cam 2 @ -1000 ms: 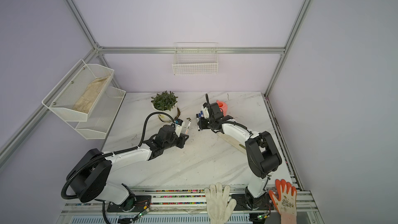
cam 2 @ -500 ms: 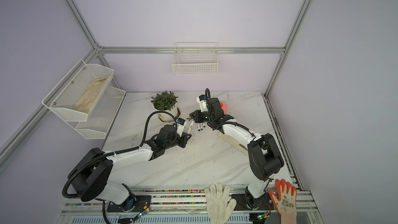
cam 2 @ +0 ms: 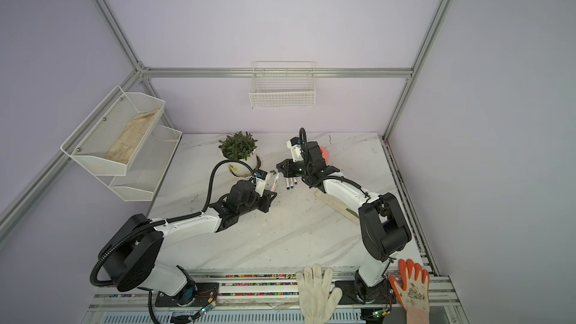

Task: Insert the pens into the pen caps
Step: 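Lift the blue cap with the right gripper and carry it above the left gripper's marker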

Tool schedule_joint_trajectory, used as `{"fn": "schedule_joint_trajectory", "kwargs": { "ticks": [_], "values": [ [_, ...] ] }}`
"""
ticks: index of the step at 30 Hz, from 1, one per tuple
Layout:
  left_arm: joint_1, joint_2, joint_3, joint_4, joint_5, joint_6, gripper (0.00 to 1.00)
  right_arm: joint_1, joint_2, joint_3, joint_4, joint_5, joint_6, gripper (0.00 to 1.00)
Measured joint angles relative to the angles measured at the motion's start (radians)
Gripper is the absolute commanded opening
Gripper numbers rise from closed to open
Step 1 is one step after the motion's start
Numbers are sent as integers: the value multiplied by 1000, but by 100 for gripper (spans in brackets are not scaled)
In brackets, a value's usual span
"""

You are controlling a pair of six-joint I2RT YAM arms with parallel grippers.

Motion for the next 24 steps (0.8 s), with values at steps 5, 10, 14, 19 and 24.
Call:
{"fn": "schedule_joint_trajectory", "kwargs": {
  "ticks": [5,10,14,19,24],
  "values": [
    [-5,2,0,13,-5,0,0,-2,-2,0,-1,-26,0,1],
    [-5,19,1,61,-16,-12,0,-7,-2,0,6,-60,2,0],
    [-5,28,1,106,-17,-29,0,-20,-11,0,16,-83,15,0],
    [7,37,2,196,12,-57,0,-50,-28,0,54,-143,38,0],
    [17,59,26,254,49,-60,0,-89,-39,0,98,-235,49,1]
  ]
}}
